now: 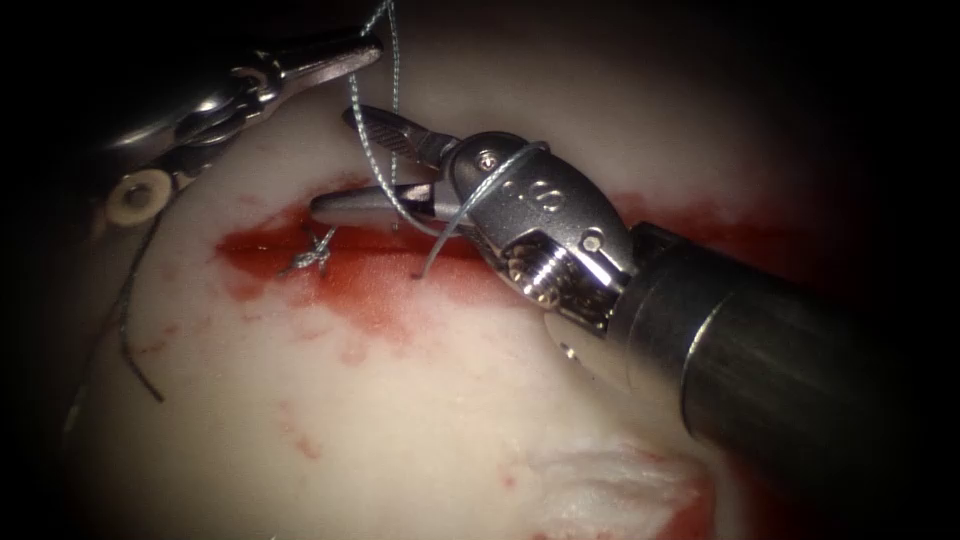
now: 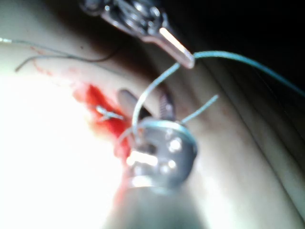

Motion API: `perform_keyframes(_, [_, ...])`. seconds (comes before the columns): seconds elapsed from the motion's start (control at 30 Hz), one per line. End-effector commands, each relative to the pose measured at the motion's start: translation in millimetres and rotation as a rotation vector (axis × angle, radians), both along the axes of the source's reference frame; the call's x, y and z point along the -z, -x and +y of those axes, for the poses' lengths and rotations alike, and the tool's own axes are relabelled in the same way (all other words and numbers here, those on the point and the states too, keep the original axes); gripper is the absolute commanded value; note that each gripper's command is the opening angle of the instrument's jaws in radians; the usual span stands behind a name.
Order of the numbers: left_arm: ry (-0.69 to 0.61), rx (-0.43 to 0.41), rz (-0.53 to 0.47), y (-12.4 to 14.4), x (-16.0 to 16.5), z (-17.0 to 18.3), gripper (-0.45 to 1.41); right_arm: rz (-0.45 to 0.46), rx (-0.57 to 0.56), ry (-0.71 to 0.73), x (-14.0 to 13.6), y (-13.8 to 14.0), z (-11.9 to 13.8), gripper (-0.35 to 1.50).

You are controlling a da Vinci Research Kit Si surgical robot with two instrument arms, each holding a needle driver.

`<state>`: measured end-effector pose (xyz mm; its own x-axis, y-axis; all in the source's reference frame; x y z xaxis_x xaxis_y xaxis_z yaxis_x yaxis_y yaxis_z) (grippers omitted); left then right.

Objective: Wound Closure

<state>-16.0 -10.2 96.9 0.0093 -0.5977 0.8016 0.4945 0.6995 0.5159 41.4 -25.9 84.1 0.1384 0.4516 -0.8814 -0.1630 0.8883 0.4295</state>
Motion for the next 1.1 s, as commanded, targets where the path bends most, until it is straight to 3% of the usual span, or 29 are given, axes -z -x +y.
perform_keyframes(0.03, [0.012, -0.002, 0.011, 0.4, -0.4, 1.0, -0.45, 0.02, 0.01, 0.005, 0.1, -0.8, 0.9, 0.66])
perform_keyframes(0.23, [0.009, 0.004, 0.035, -0.3, -3.6, 0.8, -0.45, 0.072, 0.077, -0.017, 0.2, -0.8, 0.6, 0.59])
perform_keyframes(0.53, [-0.056, -0.007, -0.016, 0.1, -4.2, 1.1, -0.45, 0.117, 0.176, -0.099, 0.5, -1.4, -0.2, 0.39])
perform_keyframes(0.87, [-0.046, -0.02, -0.013, -0.1, -4.7, -0.1, -0.45, 0.274, 0.063, -0.271, 1.1, -1.3, 0.5, 0.12])
perform_keyframes(1.0, [-0.064, -0.017, -0.014, -0.2, -4.9, -0.9, -0.45, 0.305, 0.029, -0.361, 1.0, -1.3, 0.8, -0.25])
perform_keyframes(1.1, [-0.074, -0.021, -0.023, 0.0, -5.2, -1.6, -0.45, 0.351, 0.003, -0.409, 0.9, -1.4, 0.9, -0.35])
